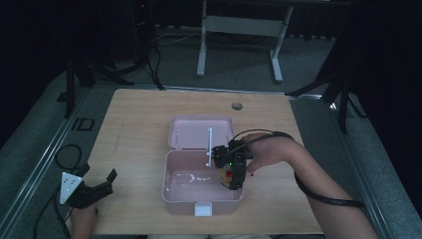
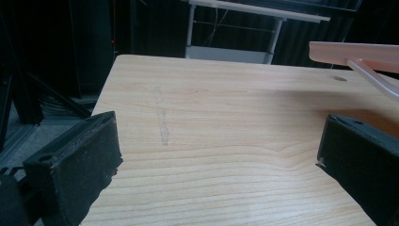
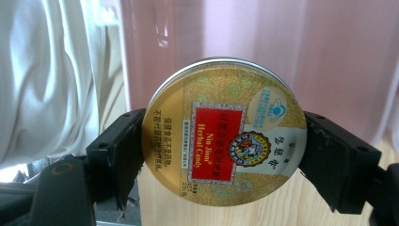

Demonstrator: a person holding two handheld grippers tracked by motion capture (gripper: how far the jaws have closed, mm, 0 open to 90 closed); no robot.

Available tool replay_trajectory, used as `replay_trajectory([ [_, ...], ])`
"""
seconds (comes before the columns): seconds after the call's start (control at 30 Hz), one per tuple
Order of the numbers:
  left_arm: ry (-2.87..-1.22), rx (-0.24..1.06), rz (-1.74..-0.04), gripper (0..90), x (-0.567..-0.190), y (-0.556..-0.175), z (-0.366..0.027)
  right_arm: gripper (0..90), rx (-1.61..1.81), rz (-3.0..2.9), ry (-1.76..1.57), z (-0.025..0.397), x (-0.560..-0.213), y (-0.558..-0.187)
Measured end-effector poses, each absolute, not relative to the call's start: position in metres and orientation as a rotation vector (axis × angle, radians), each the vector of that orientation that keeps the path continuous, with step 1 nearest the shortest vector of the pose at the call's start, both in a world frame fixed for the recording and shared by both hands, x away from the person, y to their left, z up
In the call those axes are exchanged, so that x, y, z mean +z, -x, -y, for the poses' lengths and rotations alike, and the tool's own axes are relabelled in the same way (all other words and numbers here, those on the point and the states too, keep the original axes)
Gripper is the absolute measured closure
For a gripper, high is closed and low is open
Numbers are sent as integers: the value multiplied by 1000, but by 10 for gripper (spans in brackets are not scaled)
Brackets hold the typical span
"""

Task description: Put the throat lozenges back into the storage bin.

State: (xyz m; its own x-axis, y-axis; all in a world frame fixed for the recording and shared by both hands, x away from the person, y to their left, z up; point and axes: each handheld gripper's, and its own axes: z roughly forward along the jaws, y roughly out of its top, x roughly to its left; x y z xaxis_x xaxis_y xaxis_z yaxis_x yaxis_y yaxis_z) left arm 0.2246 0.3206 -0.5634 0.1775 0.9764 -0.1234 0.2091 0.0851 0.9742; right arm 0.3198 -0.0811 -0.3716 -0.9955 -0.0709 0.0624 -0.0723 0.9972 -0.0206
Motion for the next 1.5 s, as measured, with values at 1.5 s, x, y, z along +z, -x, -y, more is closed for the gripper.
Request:
replay_trajectory([
  [1.5,-1368,881,-1250,3,-563,-225,-321,199,60,3027,-67,79,-448,-325],
])
